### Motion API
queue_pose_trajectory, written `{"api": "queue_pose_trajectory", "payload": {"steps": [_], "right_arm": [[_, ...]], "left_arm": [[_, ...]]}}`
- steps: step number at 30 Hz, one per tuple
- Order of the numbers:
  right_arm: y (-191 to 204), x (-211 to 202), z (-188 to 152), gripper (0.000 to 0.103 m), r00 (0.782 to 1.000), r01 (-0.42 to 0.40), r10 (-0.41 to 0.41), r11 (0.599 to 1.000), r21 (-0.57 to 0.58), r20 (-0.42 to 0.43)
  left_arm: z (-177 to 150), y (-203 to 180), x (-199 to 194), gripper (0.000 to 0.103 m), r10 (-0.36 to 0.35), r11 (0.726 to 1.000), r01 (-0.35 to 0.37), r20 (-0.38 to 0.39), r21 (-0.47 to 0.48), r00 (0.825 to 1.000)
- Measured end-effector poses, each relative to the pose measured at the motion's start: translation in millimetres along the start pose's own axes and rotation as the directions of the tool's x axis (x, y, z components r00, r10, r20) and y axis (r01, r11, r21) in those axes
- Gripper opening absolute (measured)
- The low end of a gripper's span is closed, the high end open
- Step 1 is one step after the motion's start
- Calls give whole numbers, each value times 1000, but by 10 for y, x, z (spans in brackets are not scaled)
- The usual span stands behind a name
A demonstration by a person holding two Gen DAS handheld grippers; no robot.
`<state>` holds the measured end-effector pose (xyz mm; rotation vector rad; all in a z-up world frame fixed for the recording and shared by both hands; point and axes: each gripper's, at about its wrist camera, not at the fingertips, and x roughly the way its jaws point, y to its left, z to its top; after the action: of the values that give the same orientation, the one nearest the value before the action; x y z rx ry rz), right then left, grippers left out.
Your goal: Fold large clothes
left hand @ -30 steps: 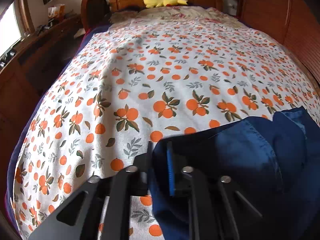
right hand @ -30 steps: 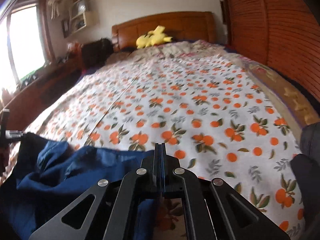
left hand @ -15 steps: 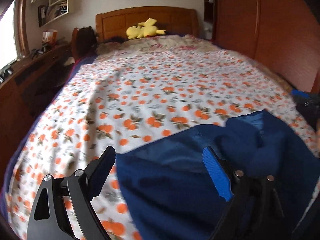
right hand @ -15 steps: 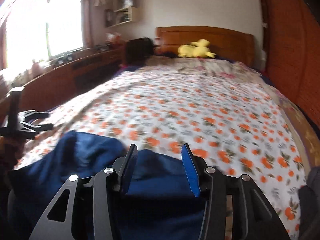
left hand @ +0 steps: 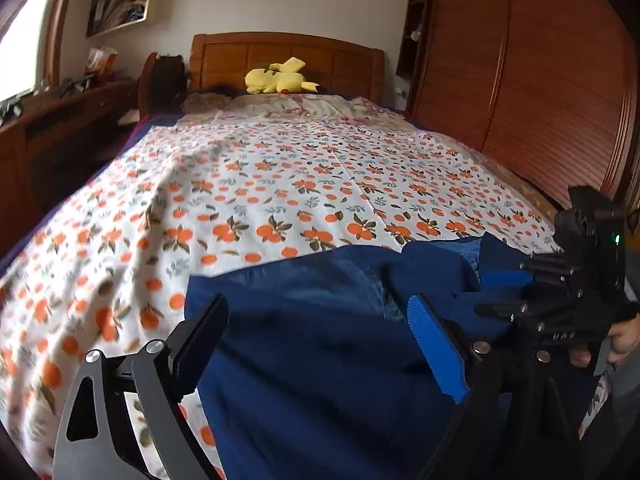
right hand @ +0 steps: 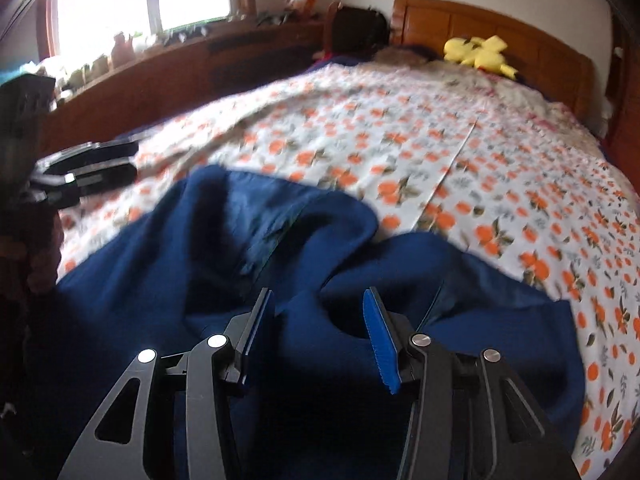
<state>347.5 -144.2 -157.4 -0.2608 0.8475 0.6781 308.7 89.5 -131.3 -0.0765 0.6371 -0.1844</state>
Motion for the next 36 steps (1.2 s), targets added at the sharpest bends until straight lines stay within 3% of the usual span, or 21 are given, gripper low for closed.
{"api": "queue_pose_trajectory", "payload": {"steps": [2,6,10,11,12,13,15,18,23,27,29,30,31,32,33,36], "right_arm": [[34,48,-62,45,1000,10,-10,1000,-9,-30],[0,103,-87,57,998,31,-30,999,11,-52],[-16,155,-39,58,998,30,-28,999,31,-59],[-5,171,-28,54,998,23,-20,999,33,-66],[25,187,-16,26,997,12,-10,1000,20,-78],[62,200,-2,10,996,11,-11,1000,2,-89],[131,167,36,7,996,40,-44,998,-51,-83],[81,67,189,4,998,66,-67,997,-40,-16],[-67,-33,535,2,969,211,-211,977,9,128],[-317,7,748,3,947,259,-274,960,105,171],[-404,48,786,5,944,269,-285,957,112,168],[-427,59,794,17,938,291,-305,951,107,162],[-455,40,799,54,925,329,-344,938,113,161],[-479,12,801,74,915,346,-363,930,122,173],[-517,-55,793,83,908,350,-369,928,129,196],[-679,-145,753,80,918,348,-365,929,129,153]], "left_arm": [[-71,36,44,92,-6,1000,5,-14,-9,1000],[-129,88,107,92,-24,1000,23,-33,-6,999],[-159,79,76,92,-28,1000,28,-19,7,999],[-168,75,61,92,-27,1000,28,-16,10,999],[-175,67,53,92,-25,1000,25,-13,16,1000],[-178,60,47,92,-22,999,22,-11,23,1000],[-187,41,31,92,-19,999,20,-8,32,1000],[-193,12,-2,92,-16,999,16,3,50,1000],[-203,-18,-14,92,-16,998,16,6,61,1000],[-218,-31,-10,92,-15,997,14,3,69,1000],[-219,-20,-17,92,-18,998,18,5,66,1000],[-219,-16,-21,92,-20,998,19,5,64,1000],[-219,-14,-27,92,-21,998,21,6,63,1000],[-215,-13,-37,92,-24,998,24,8,62,1000],[-211,-17,-46,92,-27,998,27,10,63,1000],[-199,-43,-70,93,-31,997,30,13,70,999]]}}
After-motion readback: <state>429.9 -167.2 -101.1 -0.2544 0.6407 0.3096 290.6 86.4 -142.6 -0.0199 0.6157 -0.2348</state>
